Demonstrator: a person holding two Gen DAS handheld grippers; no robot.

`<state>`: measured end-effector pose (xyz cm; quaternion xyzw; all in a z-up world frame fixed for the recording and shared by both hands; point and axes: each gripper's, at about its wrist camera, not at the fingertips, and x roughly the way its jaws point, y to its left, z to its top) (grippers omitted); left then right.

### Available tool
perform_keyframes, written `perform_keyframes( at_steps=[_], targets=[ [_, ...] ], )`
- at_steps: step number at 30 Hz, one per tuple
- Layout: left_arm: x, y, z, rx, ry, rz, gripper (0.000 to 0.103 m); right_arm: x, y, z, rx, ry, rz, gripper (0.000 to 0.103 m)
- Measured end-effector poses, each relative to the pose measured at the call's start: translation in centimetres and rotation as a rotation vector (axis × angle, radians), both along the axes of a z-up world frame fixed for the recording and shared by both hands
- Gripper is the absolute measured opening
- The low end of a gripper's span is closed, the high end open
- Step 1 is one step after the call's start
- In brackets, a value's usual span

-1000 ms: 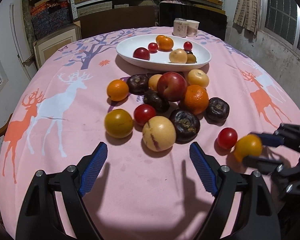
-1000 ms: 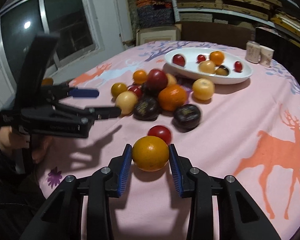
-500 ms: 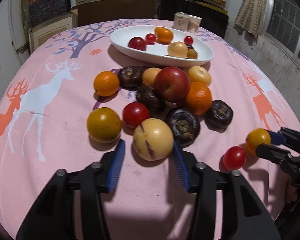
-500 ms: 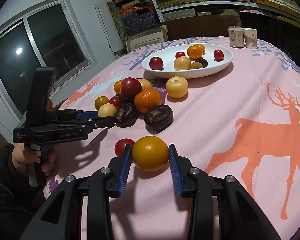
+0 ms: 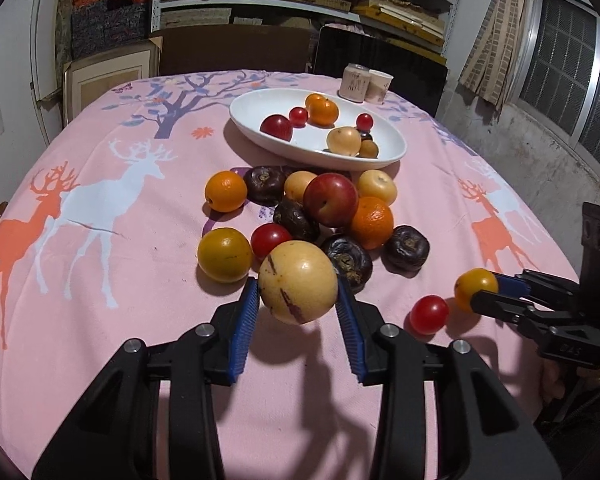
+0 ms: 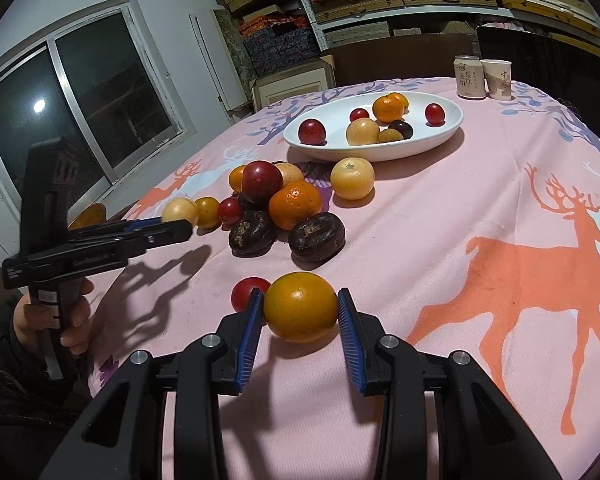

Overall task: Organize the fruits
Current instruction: 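Grasp a pale yellow fruit with the left tool while the right tool grasps an orange, then carry both fruits over the white plate and open both tools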

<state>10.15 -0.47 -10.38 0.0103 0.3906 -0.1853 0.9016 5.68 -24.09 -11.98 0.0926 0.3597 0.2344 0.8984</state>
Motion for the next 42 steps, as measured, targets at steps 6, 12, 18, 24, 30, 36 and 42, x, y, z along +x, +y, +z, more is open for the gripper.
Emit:
perform_keyframes(
  at_steps=[6, 12, 18, 24, 30, 36, 42],
  targets=[
    [-0.6, -0.4, 1.2, -0.002, -0.028, -0.022, 0.038, 0.0, -1.1, 0.2, 0.051, -0.01, -0.035, 0.038],
    [-0.2, -0.9, 2.9, 0.015, -0.059, -0.042, 0.038, 0.7, -2.8, 2.3, 0.045, -0.055, -0.095, 0.038],
    [2.3, -1.9, 5.3, 0.04, -0.098, -0.046, 0.038, 2.6, -4.9, 6.9, 0.013, -0.167, -0.168, 0.038],
    [6.8, -4.5, 7.1, 0.084, -0.115, -0.031, 0.038, 6.0, -4.9, 10.4, -0.069, -0.249, -0.217, 0.038],
    [12.3, -7.3, 6.6, 0.085, -0.067, -0.044, 0.038, 11.1, -4.4, 10.8, -0.105, -0.226, -0.251, 0.038],
    [16.3, -9.1, 3.9, 0.095, 0.004, -0.064, 0.038, 15.6, -3.8, 9.2, -0.152, -0.179, -0.263, 0.038],
    [18.8, -9.7, 1.8, 0.122, 0.055, -0.061, 0.039, 19.2, -2.9, 7.5, -0.187, -0.128, -0.249, 0.038]
  ],
)
